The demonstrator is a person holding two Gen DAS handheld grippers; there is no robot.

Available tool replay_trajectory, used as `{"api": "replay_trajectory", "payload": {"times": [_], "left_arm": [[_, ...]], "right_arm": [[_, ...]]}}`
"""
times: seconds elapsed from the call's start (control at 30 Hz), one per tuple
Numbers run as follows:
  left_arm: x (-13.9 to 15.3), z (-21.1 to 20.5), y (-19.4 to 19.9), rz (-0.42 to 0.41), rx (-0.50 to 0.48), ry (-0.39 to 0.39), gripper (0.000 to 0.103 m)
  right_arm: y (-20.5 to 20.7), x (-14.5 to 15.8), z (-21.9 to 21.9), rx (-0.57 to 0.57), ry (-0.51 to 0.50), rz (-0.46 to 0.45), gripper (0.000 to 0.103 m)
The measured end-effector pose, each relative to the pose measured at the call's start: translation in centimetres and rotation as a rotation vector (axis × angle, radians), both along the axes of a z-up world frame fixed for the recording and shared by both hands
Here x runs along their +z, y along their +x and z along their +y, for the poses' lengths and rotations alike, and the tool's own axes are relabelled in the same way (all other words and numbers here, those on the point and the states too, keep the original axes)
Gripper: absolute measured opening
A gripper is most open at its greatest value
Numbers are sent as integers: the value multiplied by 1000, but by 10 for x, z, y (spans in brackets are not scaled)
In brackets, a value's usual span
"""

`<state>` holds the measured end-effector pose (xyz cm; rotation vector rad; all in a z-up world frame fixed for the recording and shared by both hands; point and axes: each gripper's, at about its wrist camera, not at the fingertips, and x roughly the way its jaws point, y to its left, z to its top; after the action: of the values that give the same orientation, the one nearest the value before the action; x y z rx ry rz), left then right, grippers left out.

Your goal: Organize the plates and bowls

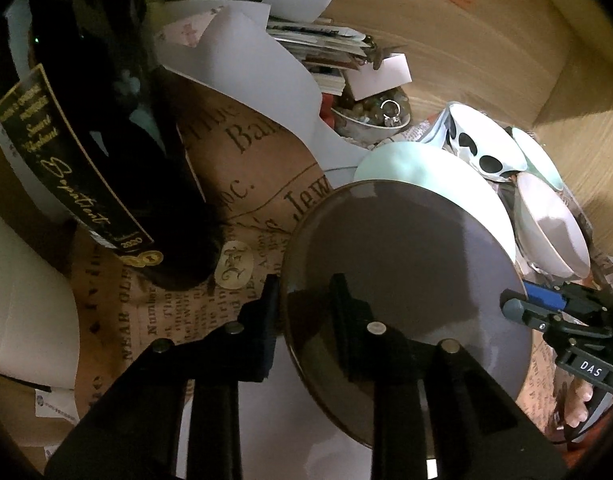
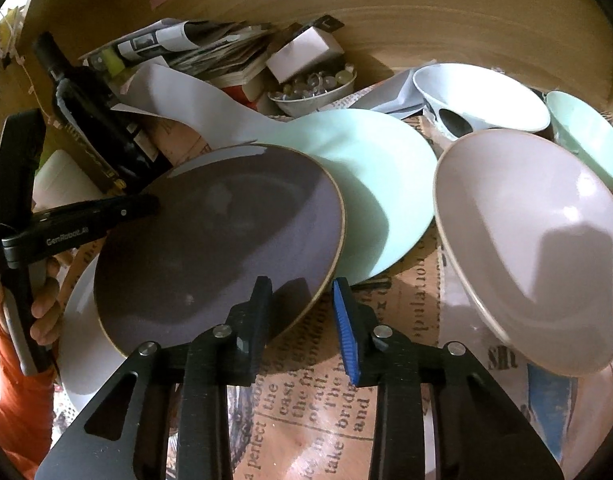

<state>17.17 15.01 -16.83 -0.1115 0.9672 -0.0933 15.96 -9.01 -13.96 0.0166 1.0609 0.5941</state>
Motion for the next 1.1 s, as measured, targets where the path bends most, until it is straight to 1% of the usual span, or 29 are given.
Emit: {"api": "replay_trajectory", "payload": {"times": [0.13,0.23,0.37,0.63,0.83,1.1], "left_arm": [[-1,0,2,6,-7,-10,24],[-1,0,3,11,-12,-14,24],[1,-5,0,8,-12,4,24],[2,-15,-9,7,-25,2,24],[8,-20,-18,-14,-17,-5,24],[24,-27,-40,-63,-2,-30,24]], "right_arm": [[4,-1,-2,-16,23,27,28],[2,0,-1,-14,10,18,28],[0,2,-2,-29,-2,2,27],[-1,5,-12,-62,13,0,27],[-8,11,-17,-65,21,-27,27],[-19,23,-26,-66,45,-60,27]]}}
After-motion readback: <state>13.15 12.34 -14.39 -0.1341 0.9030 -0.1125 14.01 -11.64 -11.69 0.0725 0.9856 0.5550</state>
